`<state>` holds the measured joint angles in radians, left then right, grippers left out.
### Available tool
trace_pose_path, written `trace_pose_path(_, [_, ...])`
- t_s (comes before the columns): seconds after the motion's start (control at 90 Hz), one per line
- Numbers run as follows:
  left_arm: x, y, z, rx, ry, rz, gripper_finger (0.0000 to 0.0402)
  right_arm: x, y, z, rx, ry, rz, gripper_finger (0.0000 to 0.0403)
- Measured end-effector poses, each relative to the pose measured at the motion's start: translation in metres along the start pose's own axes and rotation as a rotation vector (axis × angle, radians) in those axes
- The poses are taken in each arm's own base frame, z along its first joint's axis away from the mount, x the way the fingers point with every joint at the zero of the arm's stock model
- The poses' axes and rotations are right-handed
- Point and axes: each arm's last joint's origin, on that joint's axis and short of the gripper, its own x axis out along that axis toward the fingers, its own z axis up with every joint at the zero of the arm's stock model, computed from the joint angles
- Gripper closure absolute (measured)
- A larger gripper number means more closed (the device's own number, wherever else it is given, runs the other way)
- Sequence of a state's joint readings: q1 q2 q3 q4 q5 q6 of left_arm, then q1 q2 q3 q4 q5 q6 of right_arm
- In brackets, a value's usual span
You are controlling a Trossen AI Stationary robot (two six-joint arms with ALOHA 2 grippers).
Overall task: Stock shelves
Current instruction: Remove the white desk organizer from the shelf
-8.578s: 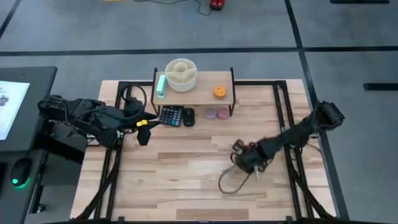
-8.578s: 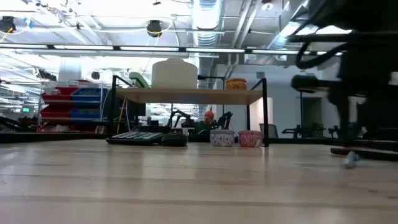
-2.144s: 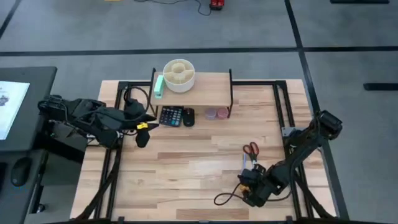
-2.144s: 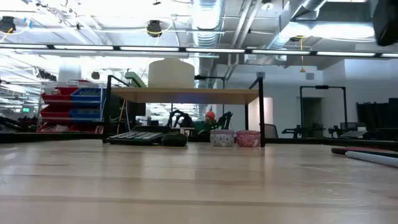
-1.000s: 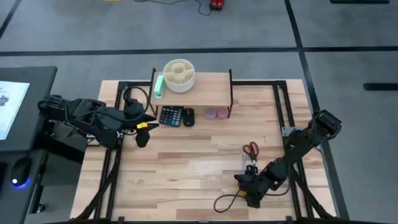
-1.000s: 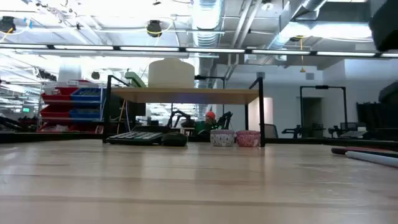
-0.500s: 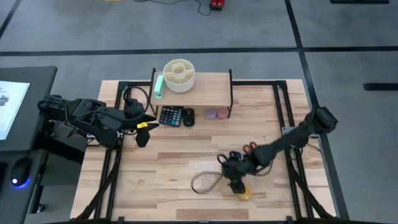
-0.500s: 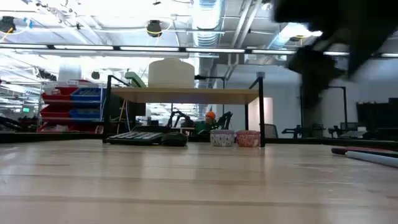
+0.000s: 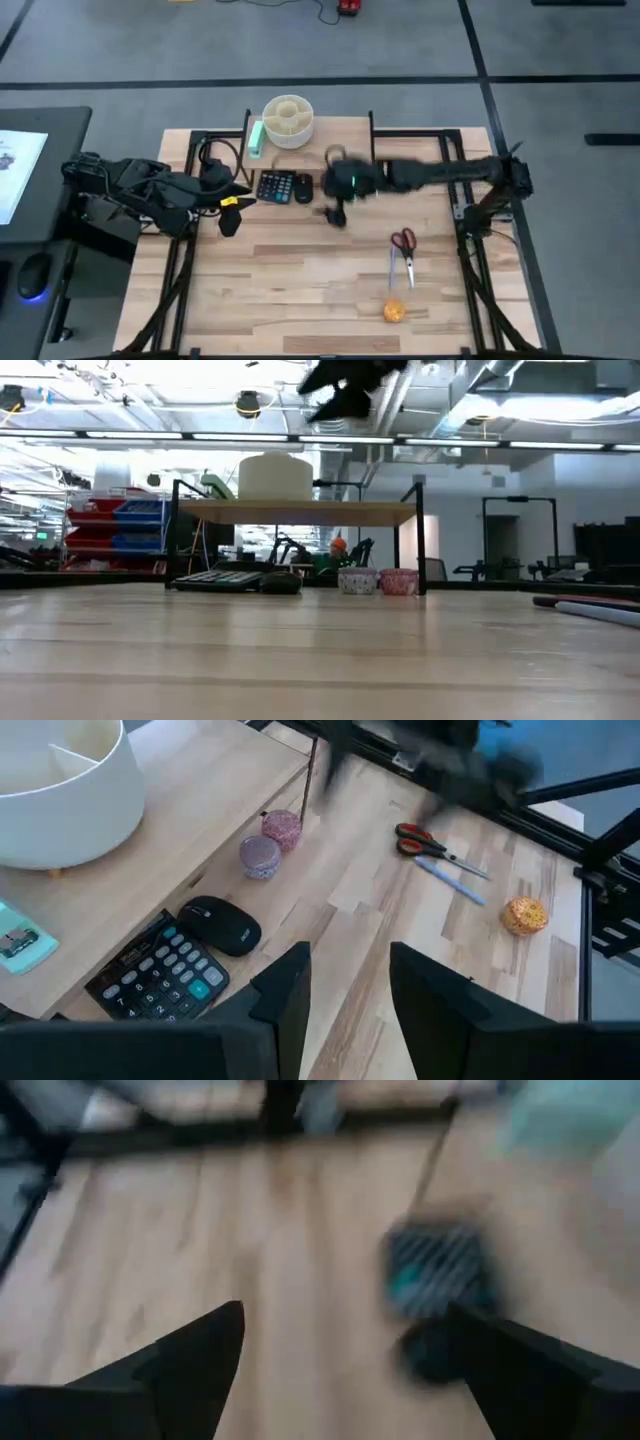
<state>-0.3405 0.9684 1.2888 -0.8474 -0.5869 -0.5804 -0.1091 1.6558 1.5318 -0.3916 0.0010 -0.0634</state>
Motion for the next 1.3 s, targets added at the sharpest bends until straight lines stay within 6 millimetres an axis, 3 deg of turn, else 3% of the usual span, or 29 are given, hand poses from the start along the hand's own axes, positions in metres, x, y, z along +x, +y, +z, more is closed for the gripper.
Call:
trace_pose_path(0.111, [0.000,0.000,0.000,0.000,0.000,0.000,0.0286,-0.015,-0.035,0.025,-0.098,-0.111,-0.093,0.0070])
trace_pose_path(0.256, [0.000,0.000,0.000,0.000,0.000,0.000,0.0286,-0.021,-0.069,0.028,-0.165,-0.145,-0.170,0.0070])
trace_pose_path(0.5, [0.000,0.000,0.000,-0.001,-0.001,0.001,0.0286,0.018,-0.107,0.019,-0.230,-0.105,-0.185,0.0070])
trace_pose_path(0.722, [0.000,0.001,0.001,-0.007,-0.016,0.023,0.0286,0.042,-0.125,0.034,-0.276,0.008,-0.165,0.0096])
trace_pose_path(1.056, [0.000,0.001,0.001,-0.009,-0.026,0.035,0.0286,0.076,-0.129,0.016,-0.374,0.161,-0.103,0.0119])
trace_pose_path(1.3, [0.000,0.001,0.001,-0.012,-0.033,0.038,0.0286,0.074,-0.134,0.012,-0.350,0.197,-0.102,0.0134])
